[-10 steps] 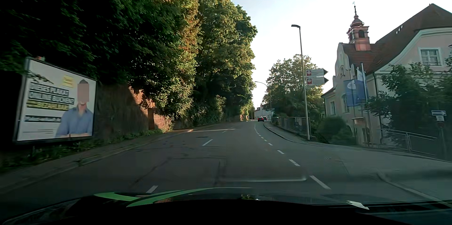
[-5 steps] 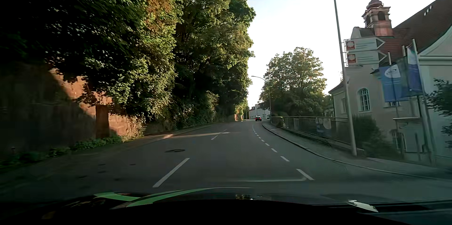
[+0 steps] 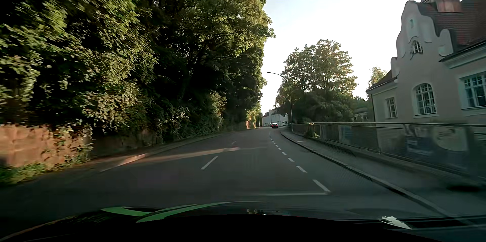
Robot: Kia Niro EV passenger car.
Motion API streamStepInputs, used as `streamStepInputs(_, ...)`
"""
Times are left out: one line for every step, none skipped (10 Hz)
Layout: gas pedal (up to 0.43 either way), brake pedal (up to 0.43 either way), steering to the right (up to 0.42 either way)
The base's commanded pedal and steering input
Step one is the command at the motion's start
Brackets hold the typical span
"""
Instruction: Follow the waypoints while adhering to traffic rules and regulations
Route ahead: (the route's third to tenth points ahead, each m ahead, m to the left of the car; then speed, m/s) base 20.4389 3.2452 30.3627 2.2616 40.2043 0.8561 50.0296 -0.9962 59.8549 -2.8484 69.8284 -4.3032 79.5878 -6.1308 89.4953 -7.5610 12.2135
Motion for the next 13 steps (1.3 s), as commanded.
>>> streamStepInputs(0.240,0.000,0.022)
streamStepInputs(0.240,0.000,0.022)
streamStepInputs(0.240,0.000,0.021)
streamStepInputs(0.240,0.000,0.021)
streamStepInputs(0.240,0.000,0.016)
streamStepInputs(0.240,0.000,0.012)
streamStepInputs(0.240,0.000,0.011)
streamStepInputs(0.240,0.000,0.011)
streamStepInputs(0.240,0.000,0.011)
streamStepInputs(0.240,0.000,0.011)
streamStepInputs(0.240,0.000,0.011)
streamStepInputs(0.240,0.000,0.011)
streamStepInputs(0.240,0.000,0.011)
